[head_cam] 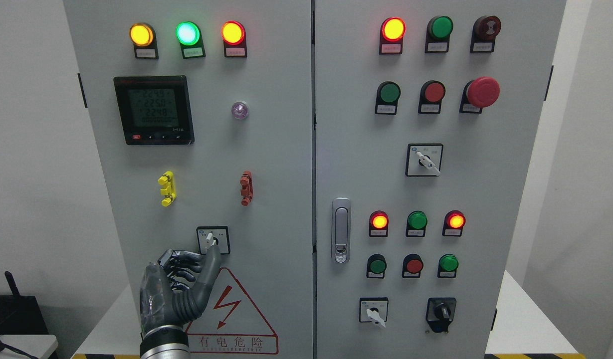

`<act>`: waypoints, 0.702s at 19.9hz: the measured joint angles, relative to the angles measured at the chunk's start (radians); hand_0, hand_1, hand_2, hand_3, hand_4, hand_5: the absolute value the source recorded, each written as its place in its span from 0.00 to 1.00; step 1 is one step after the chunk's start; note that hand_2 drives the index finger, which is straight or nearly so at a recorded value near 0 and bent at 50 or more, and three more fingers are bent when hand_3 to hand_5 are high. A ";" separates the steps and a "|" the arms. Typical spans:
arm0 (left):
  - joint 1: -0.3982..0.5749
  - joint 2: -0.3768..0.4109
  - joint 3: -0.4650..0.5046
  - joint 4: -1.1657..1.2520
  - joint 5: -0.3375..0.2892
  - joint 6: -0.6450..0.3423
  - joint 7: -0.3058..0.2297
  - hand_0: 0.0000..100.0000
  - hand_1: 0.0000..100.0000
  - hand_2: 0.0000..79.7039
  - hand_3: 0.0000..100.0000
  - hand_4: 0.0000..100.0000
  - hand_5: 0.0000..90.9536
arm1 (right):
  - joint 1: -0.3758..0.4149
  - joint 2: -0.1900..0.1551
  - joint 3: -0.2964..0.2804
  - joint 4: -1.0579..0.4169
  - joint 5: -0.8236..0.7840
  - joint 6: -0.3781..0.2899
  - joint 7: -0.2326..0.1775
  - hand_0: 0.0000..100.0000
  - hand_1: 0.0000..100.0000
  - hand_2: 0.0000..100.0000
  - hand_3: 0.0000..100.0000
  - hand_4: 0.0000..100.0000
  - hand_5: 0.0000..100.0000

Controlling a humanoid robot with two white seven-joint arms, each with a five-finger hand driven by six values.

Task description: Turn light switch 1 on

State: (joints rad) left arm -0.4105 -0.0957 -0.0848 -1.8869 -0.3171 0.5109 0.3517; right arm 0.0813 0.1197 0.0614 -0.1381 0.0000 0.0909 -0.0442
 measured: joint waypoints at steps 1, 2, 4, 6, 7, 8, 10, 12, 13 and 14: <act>-0.002 -0.001 -0.001 0.000 -0.001 0.006 0.000 0.12 0.48 0.72 0.75 0.77 0.81 | 0.000 0.000 0.000 0.000 0.000 0.000 0.000 0.12 0.39 0.00 0.00 0.00 0.00; -0.004 -0.001 -0.002 0.000 -0.002 0.013 0.000 0.12 0.48 0.72 0.75 0.77 0.81 | 0.000 0.000 0.000 0.000 0.000 0.000 0.000 0.12 0.39 0.00 0.00 0.00 0.00; -0.009 -0.002 -0.005 0.000 -0.003 0.019 0.001 0.13 0.48 0.72 0.75 0.77 0.81 | 0.000 0.000 0.000 0.000 0.000 0.000 0.000 0.12 0.39 0.00 0.00 0.00 0.00; -0.013 -0.003 -0.007 0.000 -0.004 0.031 0.001 0.13 0.48 0.72 0.76 0.78 0.81 | 0.000 0.000 0.000 0.000 0.000 0.000 0.000 0.12 0.39 0.00 0.00 0.00 0.00; -0.015 -0.004 -0.007 0.000 -0.005 0.036 0.001 0.13 0.47 0.72 0.76 0.78 0.81 | 0.000 0.000 0.000 0.000 0.000 0.000 0.000 0.12 0.39 0.00 0.00 0.00 0.00; -0.017 -0.004 -0.008 0.000 -0.005 0.042 0.001 0.13 0.47 0.72 0.76 0.78 0.81 | 0.000 0.000 0.000 0.000 0.000 0.000 0.000 0.12 0.39 0.00 0.00 0.00 0.00; -0.020 -0.005 -0.010 0.000 -0.006 0.050 0.001 0.14 0.47 0.72 0.76 0.78 0.81 | 0.000 0.000 0.000 0.000 0.000 0.000 0.000 0.12 0.39 0.00 0.00 0.00 0.00; -0.024 -0.006 -0.011 0.001 -0.006 0.058 0.001 0.14 0.47 0.73 0.76 0.78 0.81 | 0.000 0.000 0.000 0.000 0.000 0.000 0.000 0.12 0.39 0.00 0.00 0.00 0.00; -0.026 -0.006 -0.011 0.001 -0.006 0.060 0.001 0.14 0.47 0.73 0.76 0.78 0.81 | 0.000 0.000 0.000 0.000 0.000 0.000 0.000 0.12 0.39 0.00 0.00 0.00 0.00; -0.027 -0.007 -0.012 0.001 -0.006 0.061 0.001 0.14 0.47 0.73 0.76 0.78 0.81 | 0.000 0.000 0.000 0.000 0.000 0.000 0.000 0.12 0.39 0.00 0.00 0.00 0.00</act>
State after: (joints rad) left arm -0.4378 -0.1023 -0.0965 -1.8860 -0.3231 0.5724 0.3524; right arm 0.0813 0.1197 0.0613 -0.1381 0.0000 0.0909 -0.0441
